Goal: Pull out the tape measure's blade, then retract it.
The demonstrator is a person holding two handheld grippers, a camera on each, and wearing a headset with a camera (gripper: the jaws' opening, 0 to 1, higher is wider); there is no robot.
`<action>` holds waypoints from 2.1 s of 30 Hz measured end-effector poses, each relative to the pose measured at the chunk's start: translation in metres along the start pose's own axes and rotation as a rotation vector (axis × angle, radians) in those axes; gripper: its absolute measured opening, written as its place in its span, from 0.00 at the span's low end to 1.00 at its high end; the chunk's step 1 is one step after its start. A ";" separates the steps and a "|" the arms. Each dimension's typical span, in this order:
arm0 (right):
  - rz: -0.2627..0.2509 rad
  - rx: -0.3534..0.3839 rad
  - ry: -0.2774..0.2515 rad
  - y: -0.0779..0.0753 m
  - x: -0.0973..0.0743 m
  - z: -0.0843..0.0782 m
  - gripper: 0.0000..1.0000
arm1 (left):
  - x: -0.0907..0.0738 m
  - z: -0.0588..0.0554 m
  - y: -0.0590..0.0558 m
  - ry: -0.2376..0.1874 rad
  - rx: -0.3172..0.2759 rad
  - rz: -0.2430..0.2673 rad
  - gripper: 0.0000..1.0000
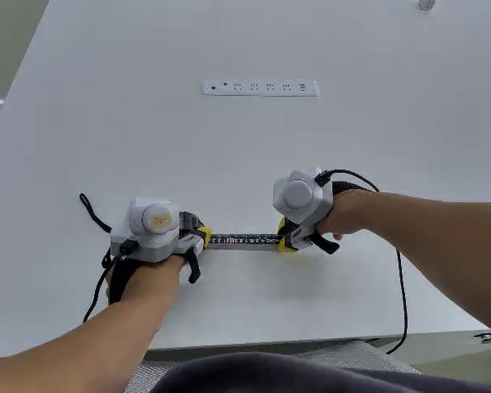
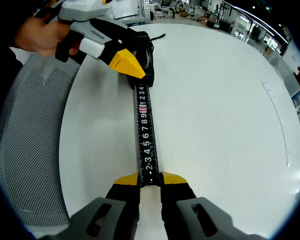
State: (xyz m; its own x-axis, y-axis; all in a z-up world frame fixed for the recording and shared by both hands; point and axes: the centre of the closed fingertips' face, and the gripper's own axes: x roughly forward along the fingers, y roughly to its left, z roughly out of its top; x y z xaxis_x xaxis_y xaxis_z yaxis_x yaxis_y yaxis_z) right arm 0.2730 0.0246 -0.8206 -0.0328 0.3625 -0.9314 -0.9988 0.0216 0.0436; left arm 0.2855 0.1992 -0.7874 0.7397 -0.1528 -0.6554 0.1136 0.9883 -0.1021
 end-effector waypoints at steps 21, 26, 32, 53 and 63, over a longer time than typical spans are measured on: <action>0.000 -0.001 -0.014 0.001 0.004 0.009 0.15 | -0.002 0.000 -0.001 0.001 -0.002 -0.001 0.61; 0.002 -0.003 -0.017 0.000 0.006 0.012 0.15 | -0.002 0.000 -0.001 0.000 -0.002 -0.001 0.61; 0.002 -0.006 -0.019 0.001 0.008 0.015 0.15 | -0.002 0.000 -0.001 0.001 -0.003 -0.001 0.61; 0.004 -0.014 -0.026 0.004 0.013 0.029 0.15 | -0.001 0.000 0.000 0.001 -0.001 -0.004 0.61; 0.006 -0.021 -0.033 0.005 0.014 0.034 0.15 | 0.001 -0.001 0.000 0.001 0.000 -0.004 0.61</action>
State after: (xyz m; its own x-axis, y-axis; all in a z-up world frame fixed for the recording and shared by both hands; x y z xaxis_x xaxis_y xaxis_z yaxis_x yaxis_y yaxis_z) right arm 0.2689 0.0608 -0.8209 -0.0381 0.3932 -0.9187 -0.9991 -0.0004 0.0412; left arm 0.2859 0.1995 -0.7885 0.7384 -0.1570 -0.6558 0.1169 0.9876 -0.1048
